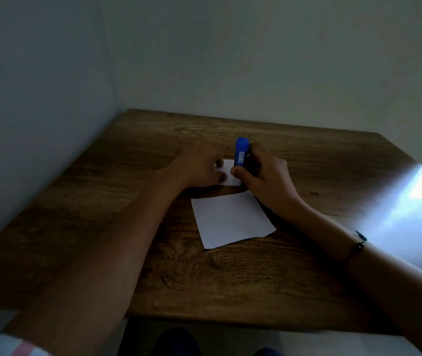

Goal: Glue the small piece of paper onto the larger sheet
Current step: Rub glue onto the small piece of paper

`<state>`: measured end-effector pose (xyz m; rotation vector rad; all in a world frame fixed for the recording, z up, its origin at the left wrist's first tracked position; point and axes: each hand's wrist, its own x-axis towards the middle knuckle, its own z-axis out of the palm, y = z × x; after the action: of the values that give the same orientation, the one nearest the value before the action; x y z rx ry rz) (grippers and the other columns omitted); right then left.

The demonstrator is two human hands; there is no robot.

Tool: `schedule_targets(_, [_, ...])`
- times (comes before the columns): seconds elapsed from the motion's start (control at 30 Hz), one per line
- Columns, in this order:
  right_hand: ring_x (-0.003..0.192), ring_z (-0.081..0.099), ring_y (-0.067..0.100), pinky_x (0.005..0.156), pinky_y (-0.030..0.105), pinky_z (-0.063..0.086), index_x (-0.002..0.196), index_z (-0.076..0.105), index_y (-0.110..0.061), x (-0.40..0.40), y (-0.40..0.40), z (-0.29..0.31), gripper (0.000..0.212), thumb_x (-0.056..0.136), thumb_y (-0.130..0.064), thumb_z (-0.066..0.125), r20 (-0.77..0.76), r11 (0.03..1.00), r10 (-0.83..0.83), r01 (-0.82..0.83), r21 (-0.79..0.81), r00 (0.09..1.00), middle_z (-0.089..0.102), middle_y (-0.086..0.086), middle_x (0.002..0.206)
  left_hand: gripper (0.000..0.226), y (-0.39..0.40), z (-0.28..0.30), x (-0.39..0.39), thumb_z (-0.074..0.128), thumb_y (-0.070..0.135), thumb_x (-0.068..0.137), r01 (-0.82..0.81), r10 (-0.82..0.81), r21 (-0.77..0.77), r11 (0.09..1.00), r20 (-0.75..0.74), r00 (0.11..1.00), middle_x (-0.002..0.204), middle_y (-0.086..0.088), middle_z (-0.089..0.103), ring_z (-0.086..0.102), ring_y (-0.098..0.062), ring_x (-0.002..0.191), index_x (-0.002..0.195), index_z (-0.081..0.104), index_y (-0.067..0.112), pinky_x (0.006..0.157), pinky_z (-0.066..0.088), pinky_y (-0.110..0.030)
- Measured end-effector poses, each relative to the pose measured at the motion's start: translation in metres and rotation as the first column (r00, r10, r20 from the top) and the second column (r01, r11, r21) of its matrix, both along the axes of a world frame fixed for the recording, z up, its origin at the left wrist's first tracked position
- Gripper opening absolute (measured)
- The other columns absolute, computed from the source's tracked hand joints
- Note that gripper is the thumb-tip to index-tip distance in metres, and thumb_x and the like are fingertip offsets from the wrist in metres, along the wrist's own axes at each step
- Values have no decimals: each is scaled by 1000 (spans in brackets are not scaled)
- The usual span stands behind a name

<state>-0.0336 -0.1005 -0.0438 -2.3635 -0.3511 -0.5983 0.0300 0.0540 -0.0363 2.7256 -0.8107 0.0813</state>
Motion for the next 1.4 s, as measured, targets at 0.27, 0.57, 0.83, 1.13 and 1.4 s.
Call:
schedule_targets(0.27, [60,47,-4,55,1,35,103,53,-9,-5,2,2,30,80,-23,66,25,1000,8,-7,-18,1000,51,-10,73,38,1,-2,1,59,37,80,5,-5,7,1000,14,1000,109,-9,58,47,-15,89,109,57,13,78,42,-32])
schedule_targets(0.57, [79,58,16,72,31,45,105,52,-11,-1,-3,2,29,83,-28,62,6,985,-72,70,160,997,63,3,88,29,-7,-9,-3,51,39,84,-130,119,37,991,225,967,92,-10,60,44,-18,77,84,55,10,68,33,-31])
schedule_targets(0.83, [78,59,15,63,20,45,107,52,-12,6,-5,1,30,83,-28,61,-30,975,-91,95,200,995,62,2,89,45,8,12,-5,51,4,78,52,-47,75,996,-75,996,121,-7,52,46,-21,107,115,57,29,85,39,-32])
schedule_targets(1.13, [86,59,16,75,30,49,112,50,-11,18,-3,1,31,85,-24,59,-55,974,-127,135,180,990,64,8,101,47,-4,-5,-1,50,53,81,-153,138,70,986,188,972,102,-12,63,56,-23,90,102,61,12,77,45,-34])
schedule_targets(1.4, [88,56,16,74,28,46,114,48,-8,34,1,1,33,86,-21,58,-53,969,-161,169,183,985,61,10,104,37,1,1,-2,51,26,82,-36,24,135,990,84,996,118,-9,55,44,-27,112,119,54,27,92,35,-40])
